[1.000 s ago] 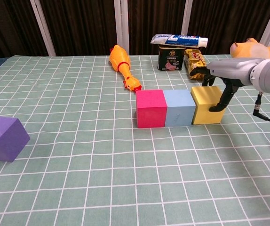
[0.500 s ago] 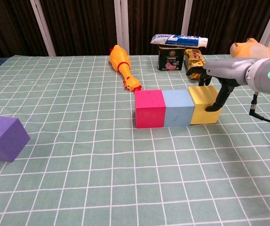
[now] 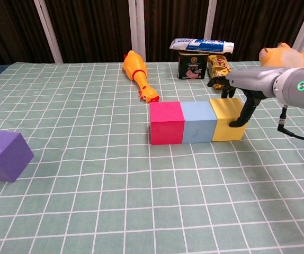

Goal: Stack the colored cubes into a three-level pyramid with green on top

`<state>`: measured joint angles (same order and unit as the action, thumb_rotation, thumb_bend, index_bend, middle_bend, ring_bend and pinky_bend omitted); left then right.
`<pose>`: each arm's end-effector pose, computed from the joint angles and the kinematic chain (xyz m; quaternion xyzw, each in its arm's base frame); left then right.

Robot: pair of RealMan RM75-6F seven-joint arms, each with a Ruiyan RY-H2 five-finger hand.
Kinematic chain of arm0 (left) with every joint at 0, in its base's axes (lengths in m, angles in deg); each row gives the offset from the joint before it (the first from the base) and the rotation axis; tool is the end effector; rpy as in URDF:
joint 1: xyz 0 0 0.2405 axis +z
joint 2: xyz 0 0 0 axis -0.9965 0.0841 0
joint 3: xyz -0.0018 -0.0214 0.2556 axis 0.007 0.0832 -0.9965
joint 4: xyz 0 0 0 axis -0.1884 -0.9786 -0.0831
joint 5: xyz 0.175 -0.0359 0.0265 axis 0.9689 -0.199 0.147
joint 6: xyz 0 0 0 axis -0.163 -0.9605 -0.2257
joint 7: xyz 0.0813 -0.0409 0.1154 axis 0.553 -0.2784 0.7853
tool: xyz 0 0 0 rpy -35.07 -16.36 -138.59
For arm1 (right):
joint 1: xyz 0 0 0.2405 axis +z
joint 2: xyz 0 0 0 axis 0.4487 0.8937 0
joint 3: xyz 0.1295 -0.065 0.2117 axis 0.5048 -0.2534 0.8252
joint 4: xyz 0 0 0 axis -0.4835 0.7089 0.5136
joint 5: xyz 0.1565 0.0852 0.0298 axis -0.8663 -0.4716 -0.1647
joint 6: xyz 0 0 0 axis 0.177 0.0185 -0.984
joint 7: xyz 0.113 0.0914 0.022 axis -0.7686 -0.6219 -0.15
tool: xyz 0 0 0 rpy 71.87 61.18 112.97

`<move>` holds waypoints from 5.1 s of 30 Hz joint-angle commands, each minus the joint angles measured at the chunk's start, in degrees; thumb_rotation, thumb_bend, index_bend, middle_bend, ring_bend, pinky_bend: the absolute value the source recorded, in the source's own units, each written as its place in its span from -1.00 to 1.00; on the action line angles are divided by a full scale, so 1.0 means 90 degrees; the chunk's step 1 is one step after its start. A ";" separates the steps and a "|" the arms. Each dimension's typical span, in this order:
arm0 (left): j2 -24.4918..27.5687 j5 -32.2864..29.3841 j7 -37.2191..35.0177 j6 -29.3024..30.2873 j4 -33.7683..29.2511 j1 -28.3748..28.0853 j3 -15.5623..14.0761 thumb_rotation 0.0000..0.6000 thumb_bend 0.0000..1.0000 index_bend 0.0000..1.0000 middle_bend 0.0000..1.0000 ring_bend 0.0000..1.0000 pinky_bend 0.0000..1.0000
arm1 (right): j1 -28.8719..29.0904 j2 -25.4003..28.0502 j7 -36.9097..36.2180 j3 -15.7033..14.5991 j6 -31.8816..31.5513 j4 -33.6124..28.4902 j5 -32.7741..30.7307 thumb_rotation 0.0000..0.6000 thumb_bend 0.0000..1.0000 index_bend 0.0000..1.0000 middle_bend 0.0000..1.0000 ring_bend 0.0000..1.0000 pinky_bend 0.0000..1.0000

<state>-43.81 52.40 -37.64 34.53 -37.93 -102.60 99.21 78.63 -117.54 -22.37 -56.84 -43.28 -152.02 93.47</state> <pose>-0.2128 0.2537 0.2535 -0.4995 -0.4441 -0.4630 0.5822 -0.1458 -0.3695 0.0321 0.7469 -0.3910 0.2670 0.4669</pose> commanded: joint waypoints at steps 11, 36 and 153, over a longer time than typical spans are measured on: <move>0.0017 -0.0032 -0.0047 -0.0028 0.0009 0.0011 0.0031 1.00 -0.79 -1.00 -0.98 -1.00 -0.86 | 0.0010 -0.0040 -0.0004 -0.0048 -0.0018 0.0001 -0.0015 1.00 -0.48 -1.00 -0.30 -0.53 -1.00; 0.0024 -0.0096 -0.0057 -0.0079 0.0037 0.0012 0.0064 1.00 -0.79 -1.00 -0.98 -1.00 -0.86 | 0.0018 -0.0074 -0.0030 -0.0072 -0.0064 -0.0093 -0.0102 1.00 -0.48 -1.00 -0.83 -0.82 -1.00; 0.0040 -0.0089 -0.0125 -0.0012 0.0046 0.0063 0.0153 1.00 -0.79 -1.00 -0.98 -1.00 -0.86 | -0.0459 -0.0578 -0.0166 0.0307 -0.0724 -0.0033 0.0189 1.00 -0.48 -1.00 -0.91 -0.89 -1.00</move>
<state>-43.45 51.61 -38.76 34.42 -37.52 -102.03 100.59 74.50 -122.74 -23.87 -54.07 -49.79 -152.32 95.18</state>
